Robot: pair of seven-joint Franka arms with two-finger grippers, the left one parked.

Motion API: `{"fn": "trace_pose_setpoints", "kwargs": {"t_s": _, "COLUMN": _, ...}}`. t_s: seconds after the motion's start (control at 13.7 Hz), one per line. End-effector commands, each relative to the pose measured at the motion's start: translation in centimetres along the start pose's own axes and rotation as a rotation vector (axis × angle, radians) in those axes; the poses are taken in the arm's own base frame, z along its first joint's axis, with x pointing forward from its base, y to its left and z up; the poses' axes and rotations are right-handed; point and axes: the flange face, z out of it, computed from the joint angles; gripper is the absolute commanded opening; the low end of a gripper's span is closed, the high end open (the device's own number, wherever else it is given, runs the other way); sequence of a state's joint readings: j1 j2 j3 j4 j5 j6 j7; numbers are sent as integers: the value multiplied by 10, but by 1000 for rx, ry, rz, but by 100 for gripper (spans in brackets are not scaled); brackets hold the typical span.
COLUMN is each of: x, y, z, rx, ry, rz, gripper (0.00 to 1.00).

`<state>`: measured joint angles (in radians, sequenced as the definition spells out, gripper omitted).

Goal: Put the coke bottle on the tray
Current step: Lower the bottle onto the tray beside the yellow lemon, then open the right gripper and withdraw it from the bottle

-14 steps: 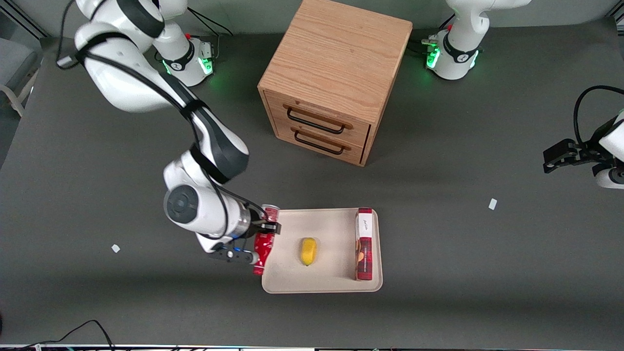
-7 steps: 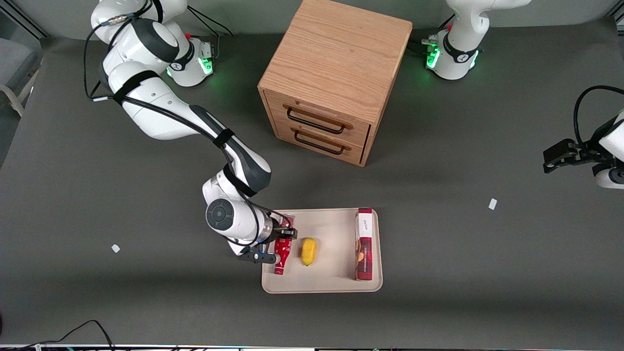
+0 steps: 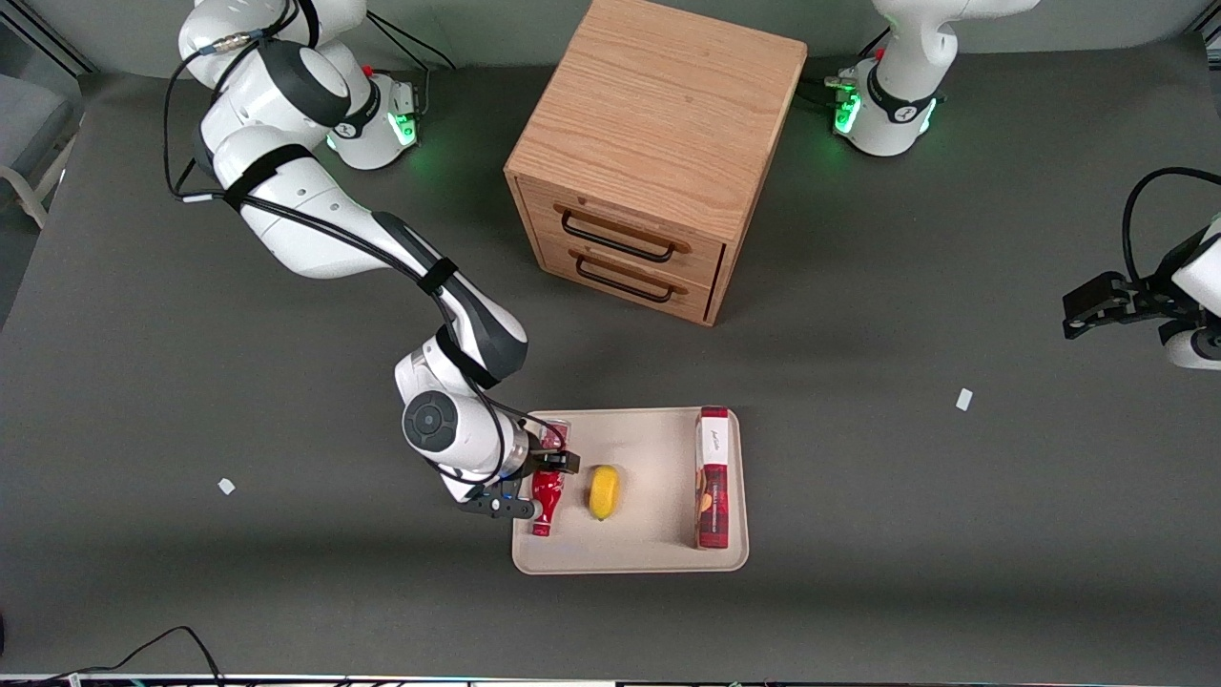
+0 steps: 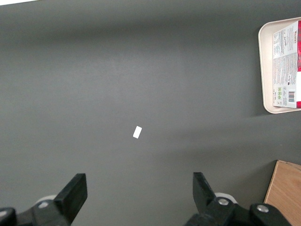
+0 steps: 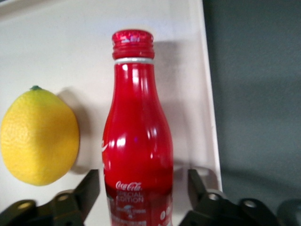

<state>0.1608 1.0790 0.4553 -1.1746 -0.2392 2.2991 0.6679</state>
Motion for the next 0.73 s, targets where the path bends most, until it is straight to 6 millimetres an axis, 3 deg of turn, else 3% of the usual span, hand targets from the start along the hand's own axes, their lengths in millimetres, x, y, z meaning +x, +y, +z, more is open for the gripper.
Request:
{"fn": "trace_pose_setpoints", "kwargs": {"t_s": 0.0, "x": 2, "y": -7, "z": -21, "rx": -11, "ry": 41, "rz": 16, "gripper": 100}}
{"fn": "trace_pose_setpoints", "kwargs": {"t_s": 0.15, "x": 2, "y": -12, "z": -57, "rx": -44, "ry": 34, "rz": 9, "gripper": 100}}
{"fn": "trace_pose_setpoints", "kwargs": {"t_s": 0.22, "x": 1, "y": -17, "z": -90, "rx": -72, "ry": 29, "rz": 2, "gripper": 100}}
{"fn": "trace_pose_setpoints", "kwargs": {"t_s": 0.44, "x": -21, "y": -24, "z": -212, "rx": -195, "ry": 17, "rz": -10, "gripper": 100}}
{"fn": "trace_pose_setpoints", "kwargs": {"t_s": 0.58, "x": -30, "y": -8, "z": -296, "rx": -243, "ry": 36, "rz": 17, "gripper": 100}}
{"fn": "trace_pose_setpoints", "kwargs": {"t_s": 0.66, "x": -34, "y": 3, "z": -328, "rx": -261, "ry": 45, "rz": 41, "gripper": 100}}
